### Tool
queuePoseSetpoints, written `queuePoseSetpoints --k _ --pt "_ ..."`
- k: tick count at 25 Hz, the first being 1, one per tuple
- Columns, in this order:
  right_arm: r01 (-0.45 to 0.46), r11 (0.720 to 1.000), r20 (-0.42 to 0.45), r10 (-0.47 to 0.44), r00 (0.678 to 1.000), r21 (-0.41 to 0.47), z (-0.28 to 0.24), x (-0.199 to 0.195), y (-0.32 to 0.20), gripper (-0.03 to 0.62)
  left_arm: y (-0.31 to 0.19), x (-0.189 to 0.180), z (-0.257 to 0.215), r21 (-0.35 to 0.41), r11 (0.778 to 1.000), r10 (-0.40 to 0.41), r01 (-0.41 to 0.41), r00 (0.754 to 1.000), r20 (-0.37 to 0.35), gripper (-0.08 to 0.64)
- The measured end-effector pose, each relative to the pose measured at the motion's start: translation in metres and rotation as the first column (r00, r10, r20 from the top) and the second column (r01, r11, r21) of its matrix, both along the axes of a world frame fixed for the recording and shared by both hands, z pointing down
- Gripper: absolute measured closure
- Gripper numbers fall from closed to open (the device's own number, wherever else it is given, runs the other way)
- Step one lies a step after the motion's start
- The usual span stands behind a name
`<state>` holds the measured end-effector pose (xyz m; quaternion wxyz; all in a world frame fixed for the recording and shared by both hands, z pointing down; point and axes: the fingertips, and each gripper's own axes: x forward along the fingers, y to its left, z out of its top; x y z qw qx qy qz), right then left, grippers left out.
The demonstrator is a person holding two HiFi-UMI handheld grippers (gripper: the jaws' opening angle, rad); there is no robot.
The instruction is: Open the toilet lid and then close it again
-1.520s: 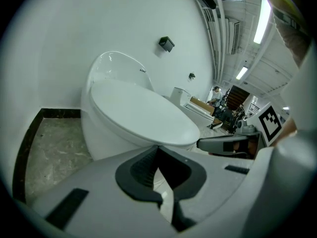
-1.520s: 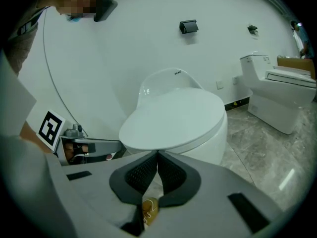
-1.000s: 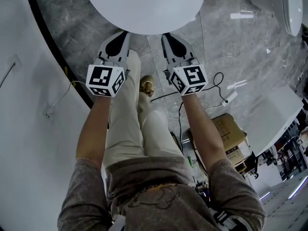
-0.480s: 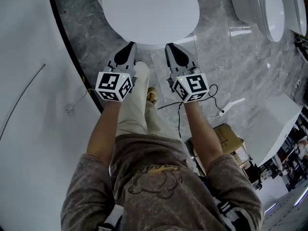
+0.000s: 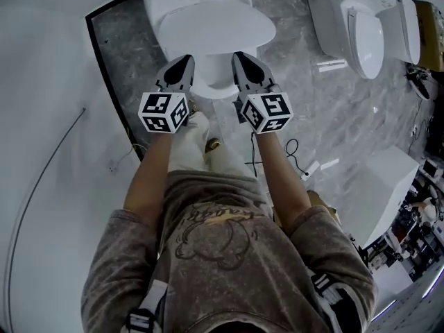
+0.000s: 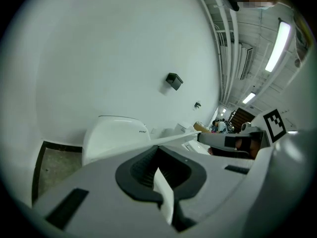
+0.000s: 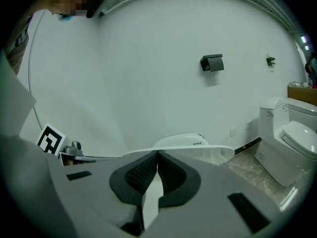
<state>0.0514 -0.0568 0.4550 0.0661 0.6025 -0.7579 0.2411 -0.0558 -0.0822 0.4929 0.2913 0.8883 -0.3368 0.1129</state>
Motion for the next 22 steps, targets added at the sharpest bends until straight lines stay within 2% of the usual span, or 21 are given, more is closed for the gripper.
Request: queuePoseSetpoints --k 12,22 --pt "0.092 0.994 -0.007 -0.091 0.996 0.065 -0.056 0.004 -0.120 0.565 -0.107 0.004 -0.051 0.056 0.996 -0.074 0.072 0.997 0.021 0.552" --pt "0.237 0.970 -0.019 -0.236 0.972 0.058 -0.058 0.012 -0.225 0.565 -0.203 0.013 -0.053 0.072 0.976 -0.207 0.204 0.978 0.037 0.552"
